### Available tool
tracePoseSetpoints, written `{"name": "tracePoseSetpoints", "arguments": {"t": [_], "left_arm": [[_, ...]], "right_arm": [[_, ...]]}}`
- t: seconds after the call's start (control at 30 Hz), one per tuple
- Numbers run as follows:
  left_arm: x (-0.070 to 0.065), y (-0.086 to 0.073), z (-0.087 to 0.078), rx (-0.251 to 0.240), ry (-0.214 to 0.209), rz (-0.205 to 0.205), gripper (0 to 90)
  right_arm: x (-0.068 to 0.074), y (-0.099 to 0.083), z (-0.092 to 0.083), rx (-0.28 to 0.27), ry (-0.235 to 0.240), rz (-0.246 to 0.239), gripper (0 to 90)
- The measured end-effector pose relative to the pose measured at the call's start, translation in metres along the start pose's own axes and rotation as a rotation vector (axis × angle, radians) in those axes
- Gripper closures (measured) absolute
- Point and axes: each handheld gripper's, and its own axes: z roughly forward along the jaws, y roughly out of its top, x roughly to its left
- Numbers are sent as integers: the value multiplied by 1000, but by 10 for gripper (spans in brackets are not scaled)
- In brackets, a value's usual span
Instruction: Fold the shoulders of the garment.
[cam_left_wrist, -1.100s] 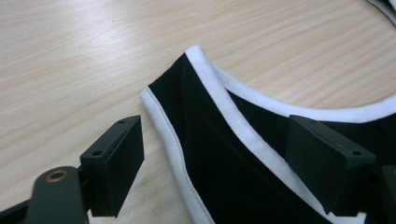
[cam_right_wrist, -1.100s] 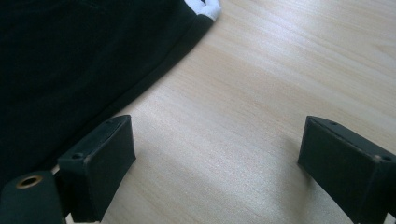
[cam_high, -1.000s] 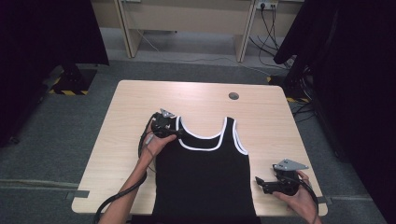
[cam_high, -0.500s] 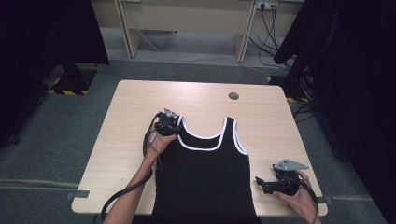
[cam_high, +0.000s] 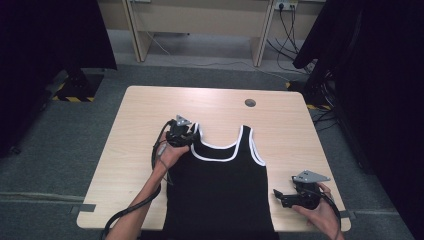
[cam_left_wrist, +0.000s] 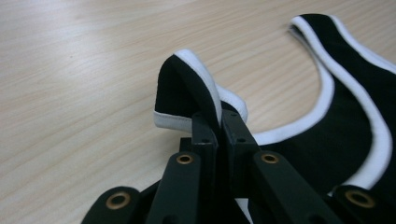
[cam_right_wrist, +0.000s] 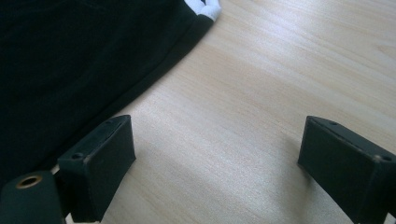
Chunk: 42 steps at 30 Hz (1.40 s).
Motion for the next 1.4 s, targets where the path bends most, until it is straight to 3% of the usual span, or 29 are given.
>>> {"name": "tracePoseSetpoints", "arguments": {"t": [0.23, 0.53, 0.7, 0.8, 0.97, 1.2, 1.27, 1.4], "left_arm": [[-16, -9, -25, -21, -33, 22, 845], [-39, -34, -49, -42, -59, 55, 833], [-45, -48, -57, -41, -72, 50, 799], [-48, -54, -62, -37, -92, 44, 727], [-49, -54, -71, -46, -110, 51, 678], [-53, -43, -88, -93, -123, 66, 605], [-54, -42, -87, -89, -119, 69, 598], [-57, -47, -70, -39, -135, 78, 578]], "right_arm": [[0, 0, 0, 0, 0, 0, 111], [0, 0, 0, 0, 0, -1, 110], [0, 0, 0, 0, 0, 1, 111], [0, 0, 0, 0, 0, 1, 111], [0, 0, 0, 0, 0, 0, 110], [0, 0, 0, 0, -1, 0, 110], [0, 0, 0, 1, -1, 1, 110], [0, 0, 0, 0, -1, 1, 110]]}}
